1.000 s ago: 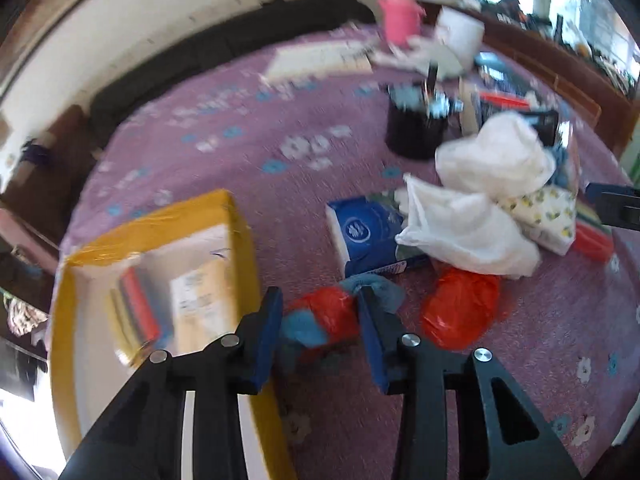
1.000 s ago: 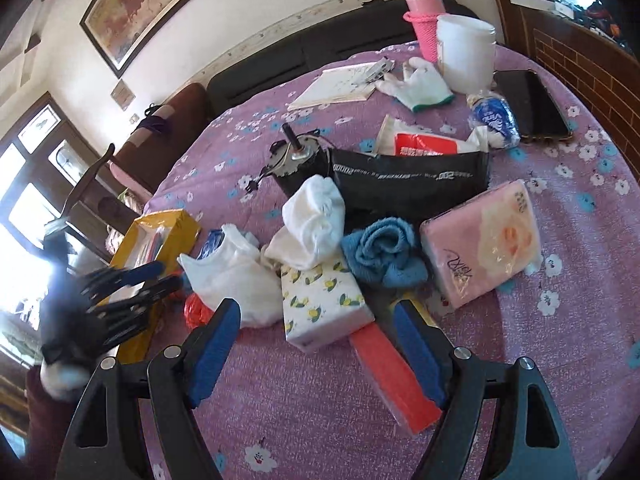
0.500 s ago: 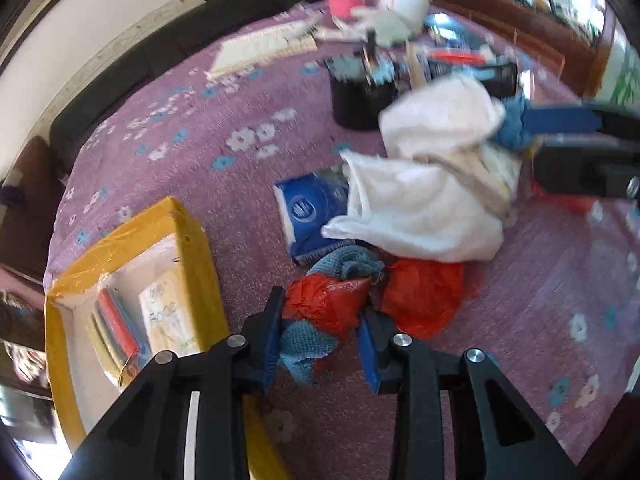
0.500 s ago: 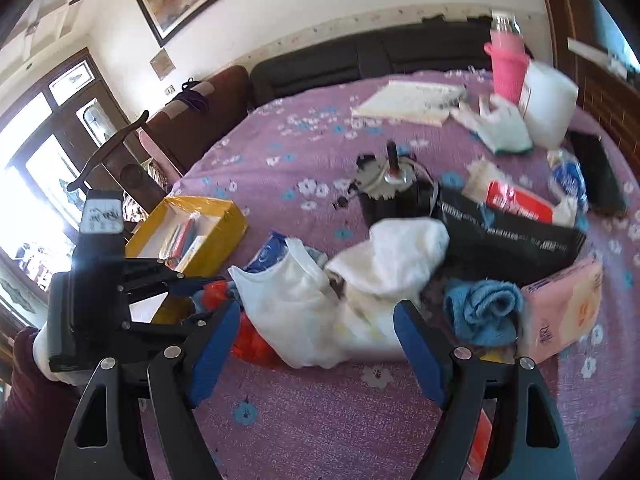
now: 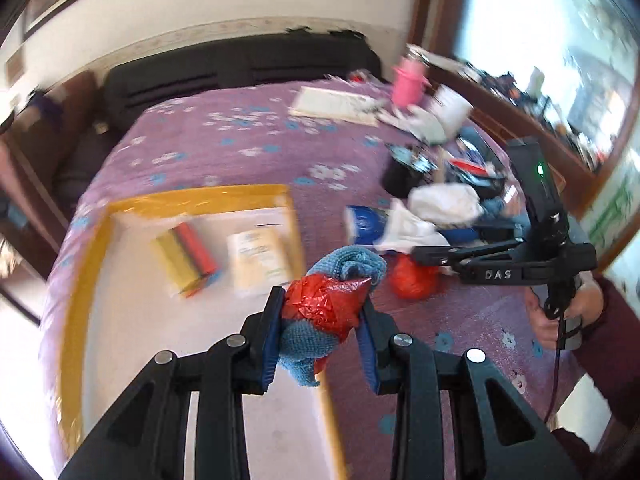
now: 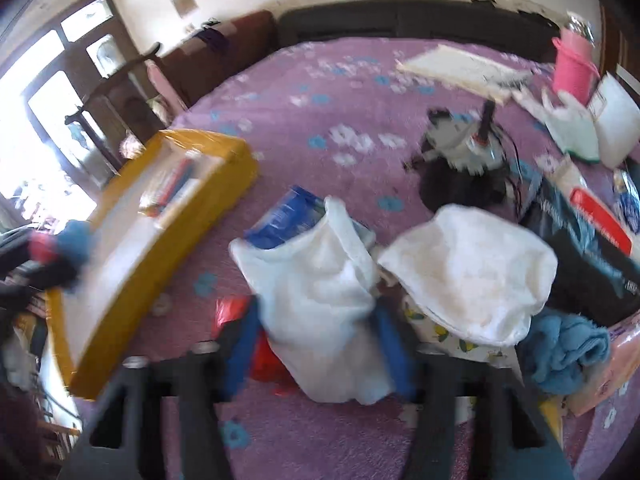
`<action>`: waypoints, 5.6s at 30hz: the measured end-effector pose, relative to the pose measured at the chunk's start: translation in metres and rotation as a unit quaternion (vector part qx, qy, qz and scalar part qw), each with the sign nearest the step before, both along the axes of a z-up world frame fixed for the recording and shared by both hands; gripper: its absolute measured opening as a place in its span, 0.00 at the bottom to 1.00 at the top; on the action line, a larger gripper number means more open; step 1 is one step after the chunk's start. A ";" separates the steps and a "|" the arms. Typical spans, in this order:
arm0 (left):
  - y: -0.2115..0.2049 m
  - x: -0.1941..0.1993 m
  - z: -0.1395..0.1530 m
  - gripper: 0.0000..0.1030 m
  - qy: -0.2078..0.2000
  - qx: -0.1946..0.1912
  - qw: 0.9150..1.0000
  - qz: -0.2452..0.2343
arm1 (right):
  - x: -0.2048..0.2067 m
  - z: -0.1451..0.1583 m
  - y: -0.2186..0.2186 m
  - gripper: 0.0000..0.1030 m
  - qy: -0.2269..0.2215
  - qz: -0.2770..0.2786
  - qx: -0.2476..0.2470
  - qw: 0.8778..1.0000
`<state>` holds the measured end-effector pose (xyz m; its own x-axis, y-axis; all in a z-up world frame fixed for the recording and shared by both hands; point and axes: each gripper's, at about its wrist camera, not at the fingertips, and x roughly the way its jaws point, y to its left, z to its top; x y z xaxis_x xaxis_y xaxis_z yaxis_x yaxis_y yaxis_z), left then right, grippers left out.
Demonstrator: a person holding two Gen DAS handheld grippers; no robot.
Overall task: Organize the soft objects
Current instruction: 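Grasp the blue knitted toy with red bag using left tool while right grasps the white plastic bag, then lower both held items into the yellow tray and open both tools, then grasp the red plastic bag with left tool while right grasps the bagged rainbow sponge strips, then carry both held items into the yellow tray and open both tools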
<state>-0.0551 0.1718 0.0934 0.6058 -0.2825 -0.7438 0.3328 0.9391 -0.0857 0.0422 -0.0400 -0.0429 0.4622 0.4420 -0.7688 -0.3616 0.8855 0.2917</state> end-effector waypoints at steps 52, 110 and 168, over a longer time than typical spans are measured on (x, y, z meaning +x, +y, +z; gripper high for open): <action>0.074 0.003 0.018 0.85 -0.101 0.081 0.959 0.252 | -0.003 0.087 0.089 0.71 -0.088 0.001 -0.005 0.996; -0.139 0.037 -0.079 0.42 0.056 0.054 0.997 -0.002 | -0.073 -0.021 -0.105 0.71 -0.002 -0.102 -0.123 0.987; 0.143 0.011 -0.015 0.74 -0.027 -0.009 0.972 0.234 | 0.036 0.028 0.217 0.68 0.056 0.103 0.050 0.992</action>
<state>-0.0440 0.3144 0.0781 0.7085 0.0208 -0.7054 -0.1264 0.9871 -0.0979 0.0782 0.1766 -0.0153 0.2687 0.5946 -0.7578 -0.4925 0.7609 0.4225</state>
